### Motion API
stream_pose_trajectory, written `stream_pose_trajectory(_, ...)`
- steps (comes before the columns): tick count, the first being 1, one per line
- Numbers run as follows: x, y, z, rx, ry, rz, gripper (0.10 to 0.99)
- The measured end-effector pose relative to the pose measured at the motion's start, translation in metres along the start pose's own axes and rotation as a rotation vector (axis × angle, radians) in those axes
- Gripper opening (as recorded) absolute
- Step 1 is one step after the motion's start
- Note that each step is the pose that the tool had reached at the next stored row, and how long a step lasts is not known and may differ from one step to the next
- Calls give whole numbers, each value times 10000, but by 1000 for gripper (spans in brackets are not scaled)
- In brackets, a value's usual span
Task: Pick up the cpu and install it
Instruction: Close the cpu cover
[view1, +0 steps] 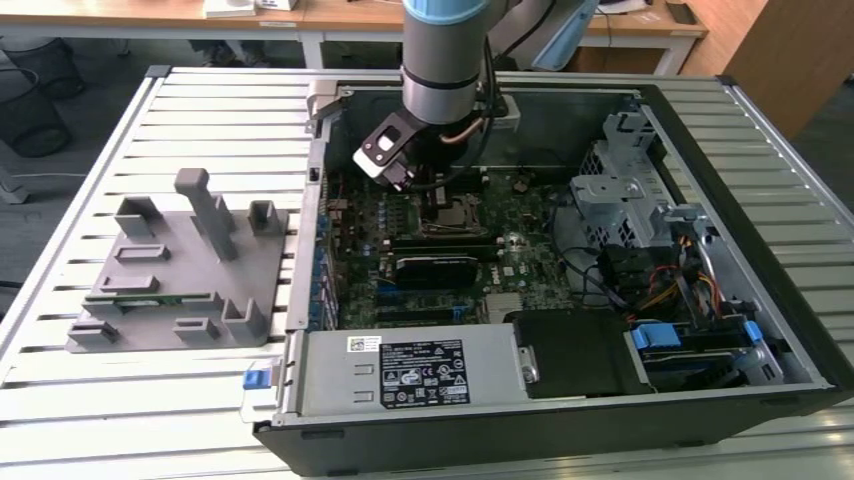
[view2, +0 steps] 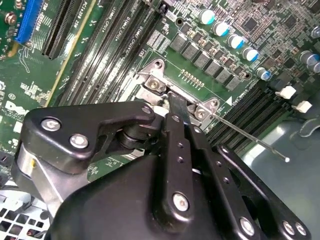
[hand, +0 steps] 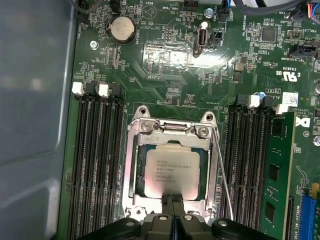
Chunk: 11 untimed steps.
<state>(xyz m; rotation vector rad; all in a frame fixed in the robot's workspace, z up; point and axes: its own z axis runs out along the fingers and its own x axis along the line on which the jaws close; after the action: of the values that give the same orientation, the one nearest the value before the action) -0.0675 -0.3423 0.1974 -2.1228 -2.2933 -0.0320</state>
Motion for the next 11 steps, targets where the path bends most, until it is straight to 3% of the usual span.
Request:
stream_pose_trajectory(6, 2, 49, -3, -8, 8, 0, 106)
stream_pose_trajectory(11, 6, 52, -164, -6, 10, -1, 106)
